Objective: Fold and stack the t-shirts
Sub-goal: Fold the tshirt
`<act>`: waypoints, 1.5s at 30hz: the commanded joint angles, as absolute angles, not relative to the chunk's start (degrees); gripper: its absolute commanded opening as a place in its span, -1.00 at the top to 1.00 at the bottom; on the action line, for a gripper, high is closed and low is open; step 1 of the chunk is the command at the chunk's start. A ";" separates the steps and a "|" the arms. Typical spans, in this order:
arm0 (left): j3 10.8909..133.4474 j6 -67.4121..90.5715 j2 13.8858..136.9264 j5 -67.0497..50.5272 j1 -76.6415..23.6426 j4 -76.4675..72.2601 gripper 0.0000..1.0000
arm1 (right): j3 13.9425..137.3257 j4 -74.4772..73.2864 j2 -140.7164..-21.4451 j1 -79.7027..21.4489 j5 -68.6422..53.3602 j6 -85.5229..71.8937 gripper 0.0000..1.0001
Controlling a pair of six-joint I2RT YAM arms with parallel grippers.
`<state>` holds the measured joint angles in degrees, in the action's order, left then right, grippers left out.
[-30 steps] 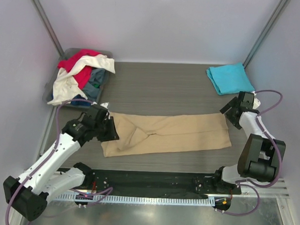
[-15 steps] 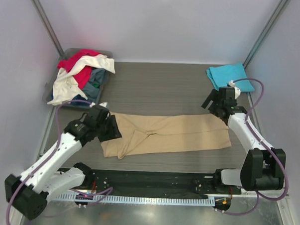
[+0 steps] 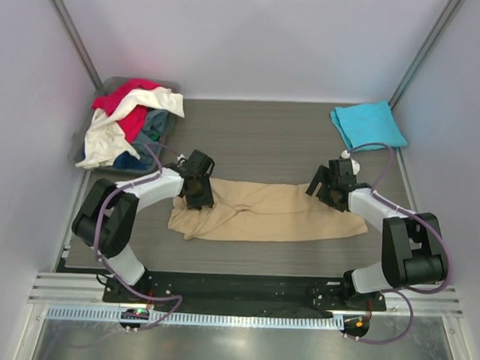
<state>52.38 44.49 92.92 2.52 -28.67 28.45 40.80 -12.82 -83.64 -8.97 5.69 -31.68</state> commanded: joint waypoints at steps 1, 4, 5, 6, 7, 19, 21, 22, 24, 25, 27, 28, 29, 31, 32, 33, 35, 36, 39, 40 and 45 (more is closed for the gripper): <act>55.00 43.33 101.76 7.19 -28.83 20.92 0.17 | 35.25 -13.01 -85.17 -12.20 -1.39 -37.34 -0.75; 65.01 41.66 110.19 8.52 -27.78 22.49 0.17 | 30.25 -11.87 -81.05 -16.41 -5.09 -43.47 -0.75; 68.61 40.79 112.82 8.18 -27.43 24.68 0.16 | 28.76 -11.69 -79.38 -18.09 -5.45 -45.77 -0.74; 78.39 40.52 119.29 7.74 -26.90 26.26 0.16 | 25.78 -10.65 -75.28 -20.72 -4.84 -48.31 -0.75; 83.53 40.26 122.31 7.39 -26.11 29.93 0.16 | 24.36 -9.76 -73.23 -26.83 -4.40 -54.87 -0.75; 144.30 37.71 143.46 -12.92 -23.82 28.48 -0.61 | 48.68 -23.02 -70.41 -60.03 13.78 -56.70 -0.86; 131.76 35.78 136.44 -11.96 -23.73 24.27 -0.99 | 52.01 -24.86 -69.52 -59.24 17.13 -53.37 -0.88; 132.10 32.99 133.71 -11.87 -23.73 26.61 -1.00 | 53.34 -25.22 -69.78 -58.63 17.66 -49.78 -0.89; 136.91 30.77 129.30 -11.17 -23.38 34.14 -1.00 | 57.71 -26.62 -72.94 -55.40 18.37 -45.29 -0.89; 138.15 29.98 127.90 -10.12 -23.20 36.80 -1.00 | 59.22 -26.89 -74.43 -53.89 18.02 -43.70 -0.89; 136.86 28.83 121.75 -7.92 -22.59 40.76 -0.99 | 63.17 -26.98 -78.65 -50.64 16.27 -41.76 -0.89; 134.76 28.65 119.21 -6.69 -21.72 43.22 -1.00 | 64.41 -26.81 -79.97 -48.10 16.43 -40.70 -0.89; 131.43 28.65 115.79 -4.42 -21.19 43.76 -1.00 | 65.90 -26.63 -81.46 -46.77 16.61 -38.34 -0.89; 119.27 28.83 105.25 -3.26 -20.05 43.60 -0.99 | 71.00 -26.63 -87.52 -43.70 16.18 -35.70 -0.89; 114.92 28.74 101.64 -2.56 -19.78 42.90 -1.00 | 73.10 -26.54 -90.32 -42.90 15.13 -33.07 -0.89; 110.61 28.22 98.30 -2.29 -19.69 42.02 -1.00 | 77.65 -26.80 -92.87 -42.11 14.25 -32.00 -0.89; 97.86 28.12 88.10 -2.29 -19.69 40.08 -0.99 | 82.33 -27.33 -100.87 -40.00 12.40 -29.63 -0.89; 93.39 28.47 84.67 -2.81 -19.77 39.73 -1.00 | 86.79 -27.42 -103.33 -39.38 12.13 -29.18 -0.87; 79.05 29.27 74.12 -3.95 -19.77 39.46 -0.99 | 95.93 -29.43 -113.79 -37.54 10.81 -28.22 -0.82; 75.97 29.53 69.13 -4.65 -19.78 39.55 -0.99 | 97.98 -29.88 -117.91 -37.27 10.90 -27.86 -0.81; 58.38 28.57 55.04 -9.05 -19.78 41.57 -0.99 | 108.87 -33.31 -127.87 -36.04 12.83 -26.28 -0.79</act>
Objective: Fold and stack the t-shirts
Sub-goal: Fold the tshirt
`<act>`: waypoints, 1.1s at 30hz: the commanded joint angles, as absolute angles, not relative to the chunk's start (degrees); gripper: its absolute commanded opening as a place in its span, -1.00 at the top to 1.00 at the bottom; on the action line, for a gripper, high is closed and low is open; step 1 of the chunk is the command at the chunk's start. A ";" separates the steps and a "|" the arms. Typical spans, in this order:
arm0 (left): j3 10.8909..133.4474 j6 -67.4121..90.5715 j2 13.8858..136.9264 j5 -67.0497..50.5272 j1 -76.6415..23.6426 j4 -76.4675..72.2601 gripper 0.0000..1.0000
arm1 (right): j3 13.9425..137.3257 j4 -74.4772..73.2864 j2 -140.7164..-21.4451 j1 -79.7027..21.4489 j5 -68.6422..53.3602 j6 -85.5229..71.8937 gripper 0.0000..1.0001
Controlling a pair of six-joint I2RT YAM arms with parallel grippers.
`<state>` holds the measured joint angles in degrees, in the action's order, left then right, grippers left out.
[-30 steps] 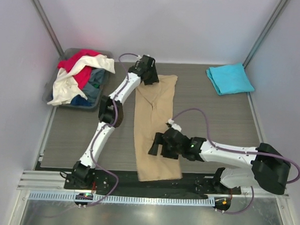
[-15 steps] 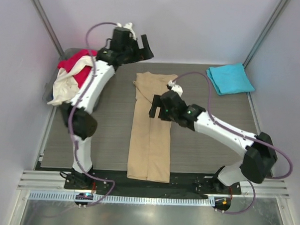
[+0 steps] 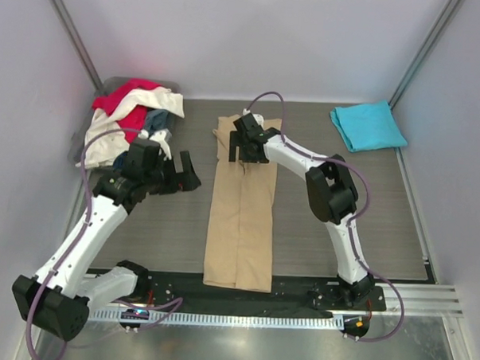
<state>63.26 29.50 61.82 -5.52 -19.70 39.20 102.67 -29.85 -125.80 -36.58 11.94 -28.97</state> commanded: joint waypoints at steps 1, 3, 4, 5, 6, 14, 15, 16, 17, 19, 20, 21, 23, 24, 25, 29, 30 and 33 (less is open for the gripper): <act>57.05 28.48 52.93 -9.40 -19.86 42.88 -0.99 | 109.94 -33.48 -129.19 -35.86 12.92 -26.02 -0.77; 53.55 28.30 47.04 -9.32 -19.86 43.85 -0.99 | 112.66 -34.10 -132.52 -35.33 13.79 -25.93 -0.73; 52.57 28.21 45.54 -9.06 -19.86 44.64 -0.99 | 113.63 -34.28 -133.58 -34.90 13.89 -25.58 -0.71; 51.69 28.47 43.79 -8.97 -19.86 45.08 -0.99 | 114.86 -34.71 -134.64 -34.72 14.23 -25.49 -0.69; 51.16 29.43 41.42 -8.88 -19.86 45.44 -0.99 | 117.22 -35.50 -137.26 -34.54 14.67 -25.23 -0.67; 48.69 32.17 37.35 -11.34 -19.86 45.26 -1.00 | 141.57 -42.54 -155.11 -30.07 13.89 -25.40 -0.67; 48.60 32.52 37.88 -11.86 -19.86 45.18 -1.00 | 143.16 -42.45 -156.43 -29.45 13.45 -26.27 -0.68; 48.52 32.52 38.32 -12.30 -19.86 45.18 -0.99 | 144.83 -42.45 -158.36 -28.75 12.58 -27.15 -0.68; 48.52 32.61 38.58 -12.65 -19.78 45.18 -1.00 | 147.11 -41.23 -159.07 -27.26 11.00 -28.38 -0.69; 48.34 32.96 39.54 -12.74 -19.86 45.53 -1.00 | 147.13 -38.69 -158.56 -26.20 6.71 -29.00 -0.72; 48.34 33.13 39.64 -12.83 -19.86 45.70 -1.00 | 146.35 -35.71 -157.86 -25.93 4.94 -28.92 -0.74; 48.17 33.31 39.81 -12.57 -19.86 45.79 -1.00 | 145.73 -34.20 -157.07 -25.41 3.27 -28.05 -0.75; 47.55 34.45 39.90 -12.57 -19.95 45.97 -0.99 | 144.94 -31.21 -153.64 -25.23 -1.47 -27.07 -0.80; 47.20 34.89 39.99 -12.66 -20.04 45.79 -0.99 | 144.93 -30.59 -152.24 -25.05 -2.54 -25.68 -0.83; 46.94 35.94 40.08 -12.48 -20.21 45.88 -1.00 | 145.28 -30.24 -150.83 -24.96 -3.16 -25.06 -0.86; 45.44 39.27 42.27 -10.03 -23.71 46.06 -0.99 | 141.36 -29.80 -141.00 -24.00 -5.62 -22.86 -0.93; 44.92 40.24 42.88 -8.98 -24.77 45.97 -0.99 | 139.15 -29.79 -135.84 -23.91 -5.71 -22.76 -0.94; 42.03 44.20 45.25 -4.31 -29.52 43.09 -1.00 | 125.99 -29.79 -122.33 -23.91 -6.67 -22.94 -0.96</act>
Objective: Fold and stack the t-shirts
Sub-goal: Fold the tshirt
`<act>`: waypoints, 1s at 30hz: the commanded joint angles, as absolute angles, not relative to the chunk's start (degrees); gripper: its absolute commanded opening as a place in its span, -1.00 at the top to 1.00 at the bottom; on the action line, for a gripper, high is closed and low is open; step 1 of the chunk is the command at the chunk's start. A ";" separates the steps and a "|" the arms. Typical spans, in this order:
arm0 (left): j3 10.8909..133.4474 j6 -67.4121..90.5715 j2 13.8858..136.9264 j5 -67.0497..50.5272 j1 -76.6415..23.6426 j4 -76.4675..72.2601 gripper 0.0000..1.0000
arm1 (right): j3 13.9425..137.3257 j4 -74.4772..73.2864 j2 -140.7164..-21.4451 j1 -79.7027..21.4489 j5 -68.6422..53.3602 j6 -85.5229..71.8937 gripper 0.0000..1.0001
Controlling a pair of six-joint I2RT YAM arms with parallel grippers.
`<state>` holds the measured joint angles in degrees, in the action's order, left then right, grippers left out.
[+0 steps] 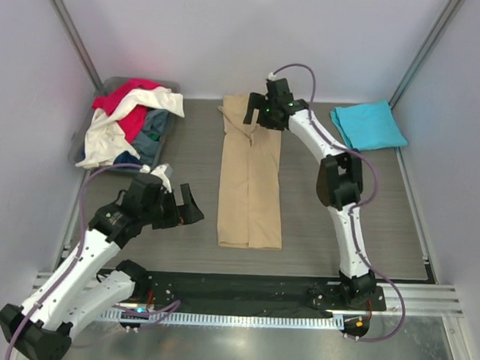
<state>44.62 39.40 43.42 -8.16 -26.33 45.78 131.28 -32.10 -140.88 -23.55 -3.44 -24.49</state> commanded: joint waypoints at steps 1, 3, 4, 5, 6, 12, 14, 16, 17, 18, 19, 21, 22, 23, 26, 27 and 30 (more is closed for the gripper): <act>40.88 45.25 45.70 -3.78 -30.40 41.67 -0.99 | 121.51 -29.79 -118.78 -23.91 -6.77 -23.98 -0.96; 37.98 48.68 47.01 -3.87 -32.25 37.03 -0.97 | 106.14 -29.71 -110.96 -23.91 -5.72 -25.83 -0.96; 35.01 49.91 47.46 -3.87 -32.78 35.44 -0.90 | 100.43 -29.62 -103.44 -23.99 -4.49 -26.54 -0.96; 33.68 50.79 47.55 -3.95 -33.91 33.77 -0.86 | 89.15 -29.62 -99.10 -23.99 -3.35 -28.28 -0.95; 32.44 52.45 47.72 -3.87 -34.36 30.62 -0.83 | 83.29 -29.45 -95.14 -24.08 -2.47 -29.17 -0.95; 25.06 55.28 49.74 -1.94 -37.88 21.29 -0.68 | 49.08 -27.77 -70.69 -24.08 -6.40 -34.17 -0.83; 22.95 56.33 51.50 -1.58 -38.84 17.95 -0.65 | 40.22 -26.99 -64.12 -24.26 -9.65 -36.11 -0.74; 21.45 57.73 53.77 -1.58 -39.37 15.40 -0.59 | 34.39 -23.14 -60.49 -24.52 -12.20 -39.63 -0.71; 20.75 58.18 54.57 -1.67 -39.98 12.68 -0.58 | 29.84 -21.90 -58.99 -24.70 -13.70 -40.68 -0.69; 19.52 58.62 55.62 -1.67 -40.34 11.26 -0.56 | 28.14 -21.19 -57.76 -24.61 -15.36 -41.22 -0.62; 19.08 59.49 56.50 -1.50 -41.12 10.03 -0.54 | 26.65 -19.88 -57.31 -24.96 -15.99 -41.92 -0.58; 18.63 60.12 59.32 -0.97 -42.01 7.13 -0.51 | 23.30 -18.55 -57.57 -25.05 -17.66 -42.36 -0.53; 18.81 60.20 60.20 -0.62 -42.45 6.60 -0.50 | 22.33 -17.50 -57.74 -25.14 -18.01 -43.32 -0.50; 19.07 60.38 62.21 -0.35 -43.32 5.98 -0.49 | 20.50 -15.23 -58.01 -25.31 -18.63 -43.77 -0.47; 19.86 60.82 64.42 1.21 -44.47 5.19 -0.36 | 18.29 -11.26 -60.11 -26.80 -20.30 -45.61 -0.32; 20.04 60.99 65.38 1.40 -44.91 5.10 -0.29 | 18.02 -10.73 -60.90 -27.33 -20.04 -45.79 -0.26; 19.86 61.43 65.83 2.37 -45.96 4.92 -0.02 | 17.05 -9.76 -61.70 -29.00 -19.60 -46.93 -0.18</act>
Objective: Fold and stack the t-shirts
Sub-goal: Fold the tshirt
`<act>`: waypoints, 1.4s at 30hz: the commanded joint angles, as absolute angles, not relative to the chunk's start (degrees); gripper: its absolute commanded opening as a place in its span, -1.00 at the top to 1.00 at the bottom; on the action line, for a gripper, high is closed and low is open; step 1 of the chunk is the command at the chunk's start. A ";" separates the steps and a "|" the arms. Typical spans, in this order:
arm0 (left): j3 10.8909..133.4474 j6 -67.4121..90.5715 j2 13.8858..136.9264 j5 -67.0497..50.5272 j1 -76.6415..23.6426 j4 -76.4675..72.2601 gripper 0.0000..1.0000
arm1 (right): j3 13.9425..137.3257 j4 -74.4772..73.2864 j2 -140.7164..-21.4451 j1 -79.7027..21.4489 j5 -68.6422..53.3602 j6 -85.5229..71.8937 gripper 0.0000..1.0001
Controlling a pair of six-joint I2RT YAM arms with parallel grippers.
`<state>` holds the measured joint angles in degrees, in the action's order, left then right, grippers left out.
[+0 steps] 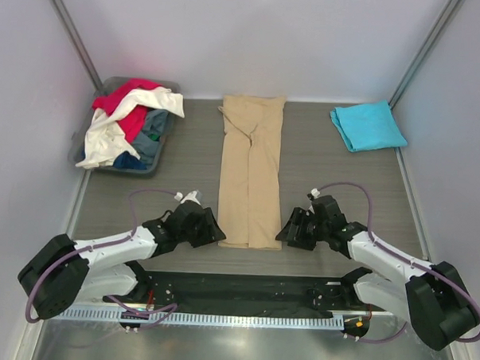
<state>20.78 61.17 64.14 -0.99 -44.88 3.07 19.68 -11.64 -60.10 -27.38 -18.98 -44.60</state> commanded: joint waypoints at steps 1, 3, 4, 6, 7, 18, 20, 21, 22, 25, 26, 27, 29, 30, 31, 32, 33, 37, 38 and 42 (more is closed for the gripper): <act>19.86 61.26 65.83 2.90 -46.84 4.92 0.03 | 16.18 -8.62 -61.61 -29.44 -19.69 -47.46 -0.16; 19.78 61.26 66.00 3.69 -47.63 5.10 0.06 | 15.12 -7.56 -61.44 -30.93 -19.60 -48.95 -0.10; 19.78 61.43 66.53 3.95 -48.07 5.10 0.07 | 14.60 -6.60 -61.52 -31.29 -19.60 -49.30 -0.05; 19.78 61.61 67.32 4.39 -48.51 4.84 0.10 | 13.63 -6.33 -61.61 -32.25 -19.25 -49.92 0.04; 19.78 61.70 68.28 4.48 -48.78 4.75 0.13 | 13.19 -5.46 -61.70 -32.34 -19.07 -50.18 0.08; 20.83 61.35 67.68 5.01 -49.92 5.00 1.00 | 12.74 -6.84 -61.10 -32.34 -17.32 -48.78 0.88; 22.23 61.96 65.06 5.79 -51.06 8.86 1.00 | 13.79 -11.84 -58.72 -32.34 -16.35 -48.08 0.98; 22.76 62.40 63.91 6.50 -51.85 10.62 0.99 | 14.41 -14.48 -57.41 -32.43 -14.61 -47.90 0.98; 23.81 63.01 62.77 7.46 -53.94 14.12 1.00 | 15.55 -18.94 -53.91 -32.43 -14.33 -47.73 0.97; 25.83 65.82 57.58 10.45 -58.53 20.27 0.99 | 17.48 -26.42 -46.09 -32.96 -13.63 -48.78 0.98; 27.41 66.44 56.70 10.72 -59.41 21.69 0.99 | 18.10 -28.28 -44.05 -33.39 -13.45 -49.48 0.98; 28.38 67.58 55.82 11.24 -60.20 23.28 1.00 | 18.89 -30.30 -42.38 -33.66 -13.10 -49.74 0.98; 31.44 68.38 53.88 11.95 -62.40 27.93 1.00 | 21.70 -35.23 -38.07 -34.10 -12.39 -50.62 0.98; 32.51 68.64 53.44 11.95 -62.84 29.17 0.99 | 22.75 -36.46 -37.01 -34.54 -12.31 -51.50 0.98; 33.74 68.56 53.00 12.04 -63.19 31.88 0.99 | 25.20 -38.56 -36.04 -34.71 -11.96 -51.76 0.98; 36.45 68.29 52.91 12.13 -63.19 33.21 0.99 | 26.62 -39.54 -35.34 -34.63 -11.08 -51.94 0.98; 38.04 68.03 52.91 12.65 -63.19 34.61 1.00 | 28.20 -40.16 -35.25 -34.63 -10.38 -51.94 0.98; 47.70 64.17 55.27 19.84 -62.76 43.74 1.00 | 38.81 -41.49 -40.68 -34.72 -5.37 -48.88 0.98; 51.55 61.64 57.20 20.47 -62.14 44.81 1.00 | 40.67 -41.57 -42.87 -34.54 -4.14 -47.91 0.98; 60.01 52.05 63.88 17.67 -55.12 46.49 0.99 | 49.99 -40.87 -53.68 -34.19 1.91 -42.46 0.98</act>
<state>54.94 60.51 60.16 15.81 -58.67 41.58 44.42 -40.60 -48.51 -34.39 -5.13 -47.48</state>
